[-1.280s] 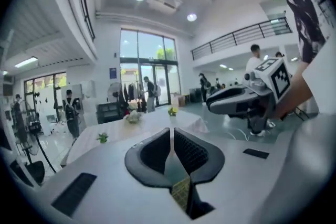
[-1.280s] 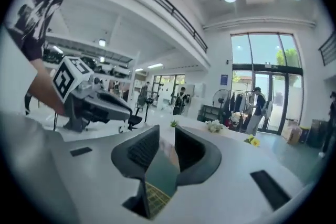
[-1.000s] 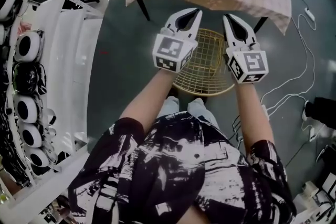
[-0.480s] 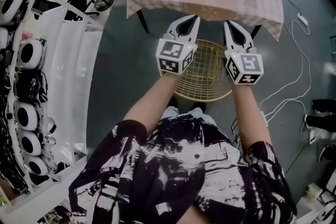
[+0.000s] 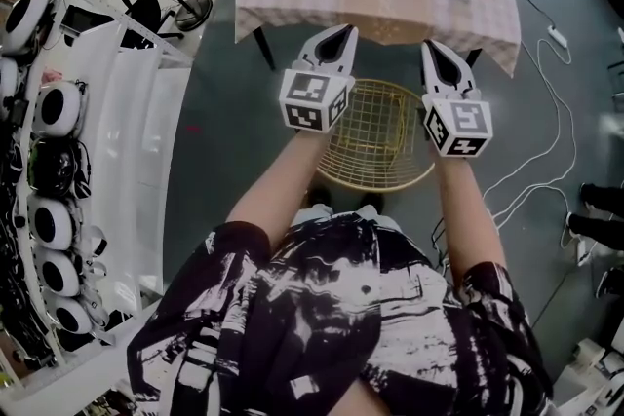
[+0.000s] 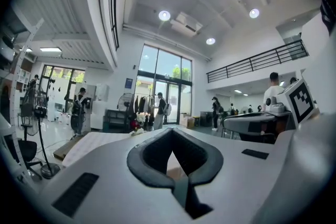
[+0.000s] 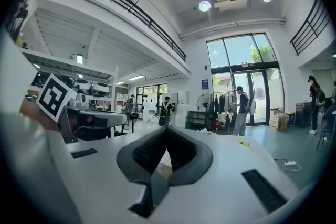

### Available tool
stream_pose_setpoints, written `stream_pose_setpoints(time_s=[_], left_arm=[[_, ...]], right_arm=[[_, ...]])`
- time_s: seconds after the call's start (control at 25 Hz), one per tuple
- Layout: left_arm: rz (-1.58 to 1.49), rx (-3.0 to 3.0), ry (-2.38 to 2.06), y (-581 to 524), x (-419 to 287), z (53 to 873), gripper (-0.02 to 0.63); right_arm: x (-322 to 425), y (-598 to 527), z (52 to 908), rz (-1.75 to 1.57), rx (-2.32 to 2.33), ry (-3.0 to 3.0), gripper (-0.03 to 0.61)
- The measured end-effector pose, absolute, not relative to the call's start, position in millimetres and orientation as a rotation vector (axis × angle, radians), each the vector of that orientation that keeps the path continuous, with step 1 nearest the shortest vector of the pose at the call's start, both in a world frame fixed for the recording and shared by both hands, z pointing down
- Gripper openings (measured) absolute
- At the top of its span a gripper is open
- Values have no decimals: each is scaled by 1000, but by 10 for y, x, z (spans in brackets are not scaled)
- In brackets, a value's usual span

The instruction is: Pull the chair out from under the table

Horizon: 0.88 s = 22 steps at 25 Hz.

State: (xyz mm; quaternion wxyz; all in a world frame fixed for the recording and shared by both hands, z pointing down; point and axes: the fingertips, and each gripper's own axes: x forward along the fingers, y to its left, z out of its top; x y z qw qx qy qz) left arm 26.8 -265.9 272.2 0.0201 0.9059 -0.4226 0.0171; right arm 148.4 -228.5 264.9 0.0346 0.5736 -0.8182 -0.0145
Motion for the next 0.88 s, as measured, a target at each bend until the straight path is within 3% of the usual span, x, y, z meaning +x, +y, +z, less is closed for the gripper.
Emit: stream_pose_setpoints(time_s=[0.88], left_arm=[[70,2828,-1308,-2806,441,2722,-2]], right_arm=[[1731,-2388,2668,-69,1790,-2495,-2]])
